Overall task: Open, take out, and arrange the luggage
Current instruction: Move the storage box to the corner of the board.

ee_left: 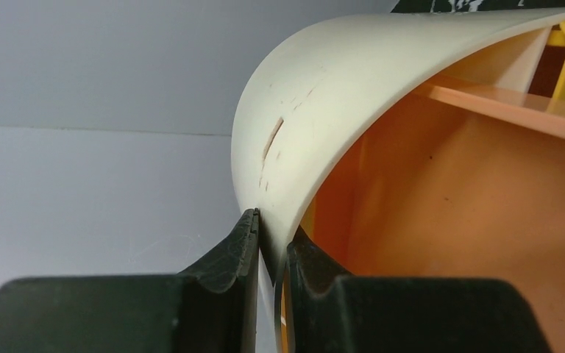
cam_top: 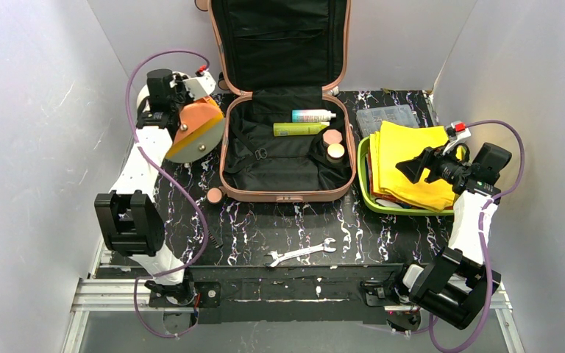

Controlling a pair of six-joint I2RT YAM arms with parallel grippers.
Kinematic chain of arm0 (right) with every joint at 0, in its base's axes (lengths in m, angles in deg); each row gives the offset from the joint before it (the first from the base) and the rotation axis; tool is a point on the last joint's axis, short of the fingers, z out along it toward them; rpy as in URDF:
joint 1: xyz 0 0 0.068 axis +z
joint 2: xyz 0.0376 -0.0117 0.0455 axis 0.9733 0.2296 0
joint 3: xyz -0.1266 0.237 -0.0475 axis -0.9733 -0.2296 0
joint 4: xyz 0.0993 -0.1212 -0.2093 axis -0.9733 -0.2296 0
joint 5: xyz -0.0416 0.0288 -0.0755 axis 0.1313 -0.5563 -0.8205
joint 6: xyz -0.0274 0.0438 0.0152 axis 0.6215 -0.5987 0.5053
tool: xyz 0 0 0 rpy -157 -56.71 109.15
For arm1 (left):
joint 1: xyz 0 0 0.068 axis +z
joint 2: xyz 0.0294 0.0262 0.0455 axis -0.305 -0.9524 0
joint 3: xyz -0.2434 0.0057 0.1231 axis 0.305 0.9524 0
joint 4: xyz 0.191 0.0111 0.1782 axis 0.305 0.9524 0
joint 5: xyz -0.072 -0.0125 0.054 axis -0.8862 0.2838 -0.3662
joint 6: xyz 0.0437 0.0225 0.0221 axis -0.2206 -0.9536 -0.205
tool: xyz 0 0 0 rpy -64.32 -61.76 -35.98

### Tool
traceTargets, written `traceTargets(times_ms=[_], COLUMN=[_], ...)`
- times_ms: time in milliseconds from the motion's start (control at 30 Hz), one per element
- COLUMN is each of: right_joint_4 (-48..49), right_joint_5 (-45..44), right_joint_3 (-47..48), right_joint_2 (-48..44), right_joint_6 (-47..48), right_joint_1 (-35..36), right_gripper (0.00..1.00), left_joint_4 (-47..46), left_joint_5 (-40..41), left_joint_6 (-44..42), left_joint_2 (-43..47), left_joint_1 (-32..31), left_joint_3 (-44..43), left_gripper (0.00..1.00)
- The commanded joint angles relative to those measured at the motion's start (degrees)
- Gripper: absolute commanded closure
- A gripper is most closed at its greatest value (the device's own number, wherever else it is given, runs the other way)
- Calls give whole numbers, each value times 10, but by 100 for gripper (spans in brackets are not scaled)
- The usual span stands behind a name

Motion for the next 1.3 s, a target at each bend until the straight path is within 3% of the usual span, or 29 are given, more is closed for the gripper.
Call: traceTargets(times_ms=[0,367,733,933,1100,1267], right_joint_4=[19,18,10,6,2,-1], right_joint_5=[18,33,61,78,92,102], right_joint_3=[0,0,3,3,4,4], right_joint_2=[-8,-18,-29,-37,-42,-44], right_joint_6=[-6,-10,-11,-11,-10,-10], right_joint_1=[-5,-10,-18,-25,-31,-36], right_gripper=[14,14,14,14,13,13], left_joint_4=[16,-41,-40,-80,-53,18], left_joint_5=[16,55,129,219,274,316], left_joint_6=[59,-1,-60,-119,-130,-106], left_joint_2=[51,113,144,138,120,98], left_joint_1=[-18,-18,-1,-1,19,-2], left_joint_3=[43,114,117,141,144,129], left_gripper=[100,100,100,100,100,100])
